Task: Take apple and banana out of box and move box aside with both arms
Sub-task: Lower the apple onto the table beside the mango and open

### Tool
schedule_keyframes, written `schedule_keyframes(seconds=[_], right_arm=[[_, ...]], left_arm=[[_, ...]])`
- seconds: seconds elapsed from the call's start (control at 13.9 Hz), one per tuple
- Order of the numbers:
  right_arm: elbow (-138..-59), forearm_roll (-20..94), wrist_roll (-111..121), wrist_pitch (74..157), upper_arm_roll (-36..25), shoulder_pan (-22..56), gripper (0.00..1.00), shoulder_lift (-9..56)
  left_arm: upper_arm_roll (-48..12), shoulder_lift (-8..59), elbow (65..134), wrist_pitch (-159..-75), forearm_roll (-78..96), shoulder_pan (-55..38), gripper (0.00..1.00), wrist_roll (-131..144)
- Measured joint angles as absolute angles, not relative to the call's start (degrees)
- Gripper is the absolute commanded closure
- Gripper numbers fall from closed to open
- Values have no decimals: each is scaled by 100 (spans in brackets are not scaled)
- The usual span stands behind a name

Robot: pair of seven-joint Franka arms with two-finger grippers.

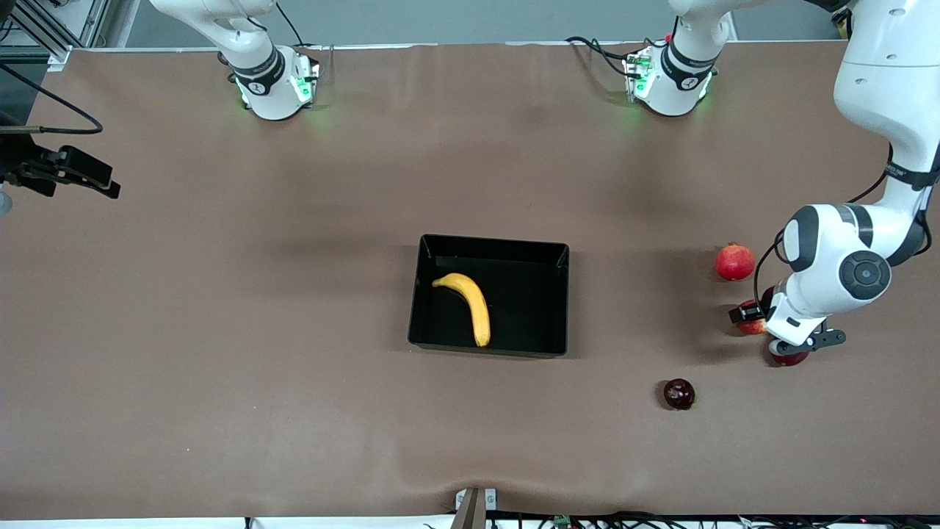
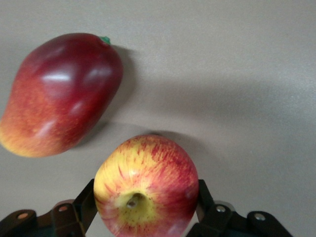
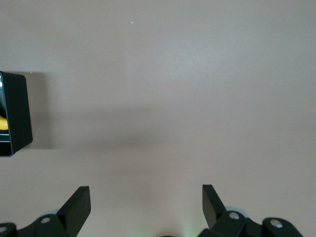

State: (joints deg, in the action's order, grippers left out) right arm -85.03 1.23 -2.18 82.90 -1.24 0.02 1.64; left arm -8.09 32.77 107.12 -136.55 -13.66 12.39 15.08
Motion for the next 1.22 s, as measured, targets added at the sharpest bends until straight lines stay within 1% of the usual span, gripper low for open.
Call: schedule_keyframes(seconds=[0.5,1.01,1.08,1.15,1.22], right_arm=[[-8503,123,-218,8290,-123,2,0,164],[-8503,123,-218,8290,-123,2,0,164],[-8503,123,-218,8290,-123,2,0,164],[-8503,123,-218,8290,-123,2,0,164],[-8503,123,-218,8290,-123,2,0,164]], left_arm=[[-817,3315,10673,-13730,-1366,863,100,1941],[-795,3371,10594,-13824,-1546,909,100,1949],[-794,3391,10584,-13851,-1561,918,96,1949],[-793,3418,10577,-13873,-1565,921,66,1949],[-793,3420,10566,-13874,-1570,918,25,1949]])
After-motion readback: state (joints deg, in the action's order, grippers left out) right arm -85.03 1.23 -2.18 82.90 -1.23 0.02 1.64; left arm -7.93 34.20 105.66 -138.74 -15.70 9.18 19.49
